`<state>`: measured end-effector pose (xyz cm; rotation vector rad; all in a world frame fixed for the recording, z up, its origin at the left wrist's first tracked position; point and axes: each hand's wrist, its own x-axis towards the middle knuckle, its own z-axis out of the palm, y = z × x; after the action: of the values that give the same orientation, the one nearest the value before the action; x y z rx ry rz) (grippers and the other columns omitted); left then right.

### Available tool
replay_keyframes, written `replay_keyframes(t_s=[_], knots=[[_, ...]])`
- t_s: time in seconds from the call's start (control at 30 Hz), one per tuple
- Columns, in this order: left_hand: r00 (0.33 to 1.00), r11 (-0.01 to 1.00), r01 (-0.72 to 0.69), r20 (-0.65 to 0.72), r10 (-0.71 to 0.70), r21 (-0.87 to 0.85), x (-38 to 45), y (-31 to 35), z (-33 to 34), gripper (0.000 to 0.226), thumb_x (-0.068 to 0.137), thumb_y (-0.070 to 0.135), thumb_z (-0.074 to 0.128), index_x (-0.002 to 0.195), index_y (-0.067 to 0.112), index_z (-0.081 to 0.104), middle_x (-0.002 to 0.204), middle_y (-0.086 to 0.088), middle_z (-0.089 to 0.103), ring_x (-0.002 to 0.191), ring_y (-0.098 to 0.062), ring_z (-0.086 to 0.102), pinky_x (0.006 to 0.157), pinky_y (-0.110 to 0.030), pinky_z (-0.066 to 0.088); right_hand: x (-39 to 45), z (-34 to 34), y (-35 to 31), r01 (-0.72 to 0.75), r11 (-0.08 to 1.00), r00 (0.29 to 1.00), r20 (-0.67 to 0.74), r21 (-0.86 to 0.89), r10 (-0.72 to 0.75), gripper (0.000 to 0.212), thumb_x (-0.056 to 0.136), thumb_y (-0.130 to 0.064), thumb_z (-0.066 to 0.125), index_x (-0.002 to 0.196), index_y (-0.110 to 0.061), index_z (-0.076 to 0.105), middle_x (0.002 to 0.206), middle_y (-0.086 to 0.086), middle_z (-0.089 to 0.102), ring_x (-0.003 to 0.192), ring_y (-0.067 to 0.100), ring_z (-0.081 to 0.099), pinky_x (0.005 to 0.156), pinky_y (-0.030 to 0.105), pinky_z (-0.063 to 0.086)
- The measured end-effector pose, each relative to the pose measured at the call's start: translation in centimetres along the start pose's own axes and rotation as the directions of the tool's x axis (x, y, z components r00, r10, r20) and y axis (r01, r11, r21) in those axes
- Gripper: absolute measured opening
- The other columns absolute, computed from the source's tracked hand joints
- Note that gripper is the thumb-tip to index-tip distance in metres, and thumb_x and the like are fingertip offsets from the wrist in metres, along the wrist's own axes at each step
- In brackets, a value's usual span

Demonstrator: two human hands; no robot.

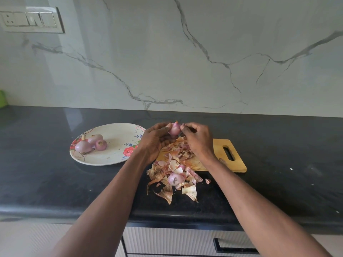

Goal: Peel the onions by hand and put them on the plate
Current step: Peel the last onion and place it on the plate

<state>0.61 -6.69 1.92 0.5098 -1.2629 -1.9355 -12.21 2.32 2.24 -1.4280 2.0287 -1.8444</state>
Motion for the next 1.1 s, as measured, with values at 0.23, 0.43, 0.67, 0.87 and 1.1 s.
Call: replay_keyframes(t_s=[0.23,0.43,0.67,0.87,1.1], knots=[[0.998,0.997,-0.048,0.047,0.046,0.058,-0.28,-0.38,0.59,0.039,0.077,0.014,0.076,0.113,-0.001,0.070,0.108,-0.020,0.074,0.094,-0.028,0.072,0.091,-0.040,0.060,-0.23,0.46,0.19,-0.035,0.999,0.999,0.009,-0.009,0.035,0.016,0.095,-0.023,0.065,0.086,-0.011,0.068,0.068,-0.008,0.060,0.057,0.002,0.053,0.048,0.013,0.040],[0.995,0.992,-0.095,-0.028,0.097,0.078,-0.12,-0.57,0.40,0.039,0.086,0.013,0.072,0.117,-0.007,0.060,0.104,-0.021,0.072,0.087,-0.026,0.073,0.079,-0.036,0.062,-0.57,0.31,-0.42,-0.033,0.999,0.999,0.037,0.015,0.033,0.024,0.094,-0.030,0.065,0.081,-0.011,0.063,0.063,-0.007,0.056,0.048,-0.001,0.049,0.043,0.011,0.035],[0.998,0.993,-0.058,0.019,0.056,0.107,-0.05,-0.59,0.49,0.040,0.084,0.015,0.075,0.117,-0.004,0.064,0.112,-0.022,0.072,0.101,-0.033,0.072,0.093,-0.043,0.058,-0.29,0.35,-0.24,-0.107,0.992,0.991,0.081,0.059,0.102,0.031,0.093,-0.039,0.065,0.082,-0.010,0.069,0.066,-0.005,0.063,0.051,0.001,0.053,0.047,0.019,0.039],[0.999,0.996,-0.037,-0.031,0.039,0.085,0.32,-0.70,0.15,0.025,0.091,0.010,0.069,0.112,-0.004,0.068,0.104,-0.020,0.073,0.088,-0.025,0.072,0.078,-0.032,0.062,-0.17,0.39,-0.31,-0.194,0.957,0.978,0.117,0.214,0.172,0.022,0.093,-0.022,0.064,0.082,-0.004,0.070,0.073,0.014,0.069,0.063,0.020,0.062,0.060,0.036,0.050],[0.994,0.999,0.004,-0.105,-0.009,-0.048,0.52,-0.15,0.10,0.021,0.095,0.009,0.066,0.109,-0.006,0.064,0.092,-0.025,0.071,0.078,-0.026,0.071,0.071,-0.029,0.062,0.01,-0.15,-0.34,-0.240,0.933,0.971,0.057,0.267,0.233,0.023,0.091,-0.016,0.058,0.071,-0.005,0.064,0.061,0.004,0.062,0.057,0.016,0.059,0.059,0.035,0.048]])
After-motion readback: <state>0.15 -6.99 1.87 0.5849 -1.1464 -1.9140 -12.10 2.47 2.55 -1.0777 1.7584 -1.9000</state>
